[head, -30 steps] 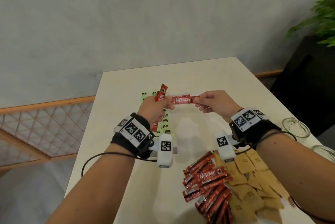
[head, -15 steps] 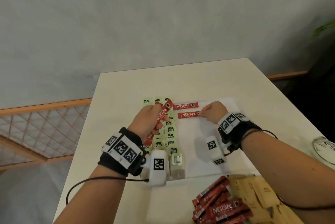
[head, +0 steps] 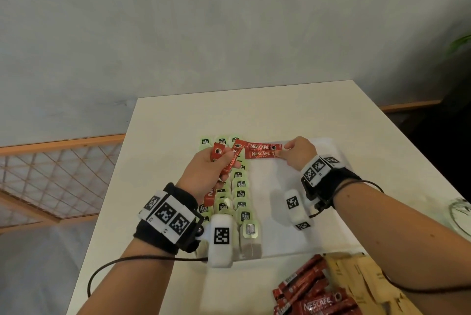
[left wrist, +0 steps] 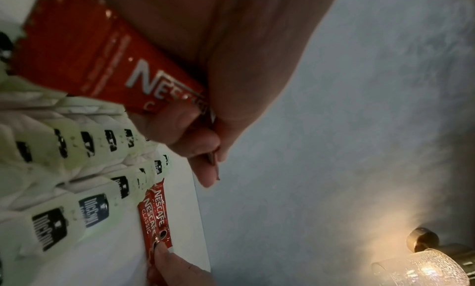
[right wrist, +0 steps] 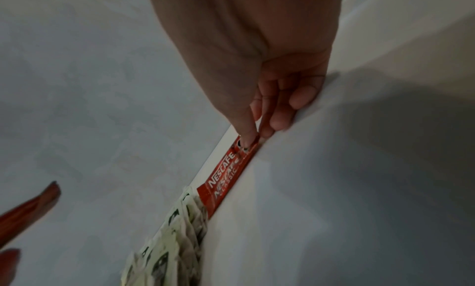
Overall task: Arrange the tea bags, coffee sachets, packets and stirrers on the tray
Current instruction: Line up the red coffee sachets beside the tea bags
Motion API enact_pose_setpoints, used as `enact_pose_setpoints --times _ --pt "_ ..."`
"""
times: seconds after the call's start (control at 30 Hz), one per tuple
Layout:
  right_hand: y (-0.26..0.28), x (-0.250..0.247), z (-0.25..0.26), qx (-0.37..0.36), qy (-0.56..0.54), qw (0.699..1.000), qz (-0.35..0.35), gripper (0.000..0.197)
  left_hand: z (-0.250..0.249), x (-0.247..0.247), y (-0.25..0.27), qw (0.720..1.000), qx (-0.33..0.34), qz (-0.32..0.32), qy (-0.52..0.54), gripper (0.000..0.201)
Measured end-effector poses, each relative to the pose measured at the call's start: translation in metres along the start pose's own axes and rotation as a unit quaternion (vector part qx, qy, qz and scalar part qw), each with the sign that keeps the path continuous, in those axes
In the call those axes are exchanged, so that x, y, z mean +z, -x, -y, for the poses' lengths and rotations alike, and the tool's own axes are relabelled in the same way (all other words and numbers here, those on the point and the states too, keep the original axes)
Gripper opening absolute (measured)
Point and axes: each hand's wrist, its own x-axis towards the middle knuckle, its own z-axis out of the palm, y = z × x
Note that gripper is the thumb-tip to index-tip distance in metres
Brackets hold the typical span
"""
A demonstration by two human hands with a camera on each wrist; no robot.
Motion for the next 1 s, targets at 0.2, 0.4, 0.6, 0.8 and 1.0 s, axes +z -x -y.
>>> enact_pose_setpoints --times 0.2,0.4,0.6,0.8,1.0 --pt "0.030 -0.017 -0.007 0.024 -0.162 0.986 0.020 0.027 -0.005 0.008 0.015 0.999 -0.004 0.031 -0.021 0.014" --pt "0.102 -0.044 -0.002 -0.023 -0.319 0.943 0.098 0.035 -0.007 0.031 0.028 0.998 -0.001 0.060 -0.027 0.011" --pt "0.148 -0.065 0.002 -0.103 -0.329 0.926 0.151 0.025 -0.013 0.059 0.048 0.996 -0.005 0.072 -0.044 0.031" --pt "0.164 -0.081 -0.005 -0.114 -0.342 0.924 0.126 0.015 -0.020 0.053 0.066 0.996 0.002 0.081 -0.045 0.026" --pt "0.176 -0.089 0.010 -0.135 -0.275 0.938 0.165 0.020 -0.029 0.051 0.078 0.995 0.011 0.086 -0.042 0.017"
